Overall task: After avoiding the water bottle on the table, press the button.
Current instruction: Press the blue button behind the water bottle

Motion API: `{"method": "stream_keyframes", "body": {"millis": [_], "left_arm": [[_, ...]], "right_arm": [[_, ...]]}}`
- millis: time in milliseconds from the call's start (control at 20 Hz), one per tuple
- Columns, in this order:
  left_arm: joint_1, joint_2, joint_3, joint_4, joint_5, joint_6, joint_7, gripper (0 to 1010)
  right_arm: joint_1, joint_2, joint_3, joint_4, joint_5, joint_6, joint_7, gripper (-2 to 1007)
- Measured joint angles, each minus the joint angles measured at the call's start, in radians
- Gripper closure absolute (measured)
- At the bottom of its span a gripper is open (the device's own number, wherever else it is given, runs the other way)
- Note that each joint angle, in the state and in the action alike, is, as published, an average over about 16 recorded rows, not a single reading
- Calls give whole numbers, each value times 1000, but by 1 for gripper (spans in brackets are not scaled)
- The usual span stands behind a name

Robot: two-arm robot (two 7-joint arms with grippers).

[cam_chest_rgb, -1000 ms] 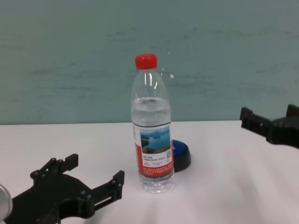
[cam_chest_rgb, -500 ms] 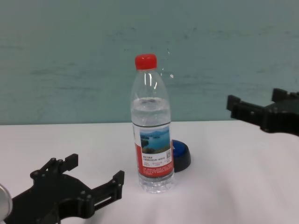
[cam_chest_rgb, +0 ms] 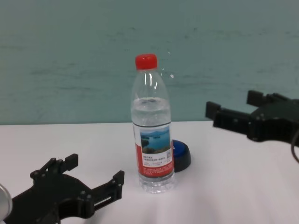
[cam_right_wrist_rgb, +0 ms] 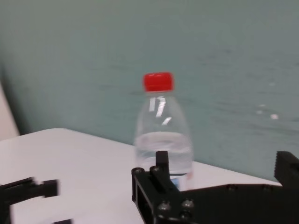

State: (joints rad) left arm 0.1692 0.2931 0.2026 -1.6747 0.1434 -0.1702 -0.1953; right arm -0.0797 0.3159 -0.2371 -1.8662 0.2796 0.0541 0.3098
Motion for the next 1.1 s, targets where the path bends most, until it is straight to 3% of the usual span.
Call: {"method": "stream_keyframes", "body": {"millis": [300, 500, 1100], "left_arm": [[0, 0, 0, 0, 0, 0, 0, 10], [0, 0, 0, 0, 0, 0, 0, 10], [0, 0, 0, 0, 0, 0, 0, 10]], "right_arm": [[20, 48, -29, 28, 47, -16, 81, 1], [35, 72, -43, 56, 73, -28, 115, 1], [78, 113, -53, 154, 139, -61, 146, 1]]}}
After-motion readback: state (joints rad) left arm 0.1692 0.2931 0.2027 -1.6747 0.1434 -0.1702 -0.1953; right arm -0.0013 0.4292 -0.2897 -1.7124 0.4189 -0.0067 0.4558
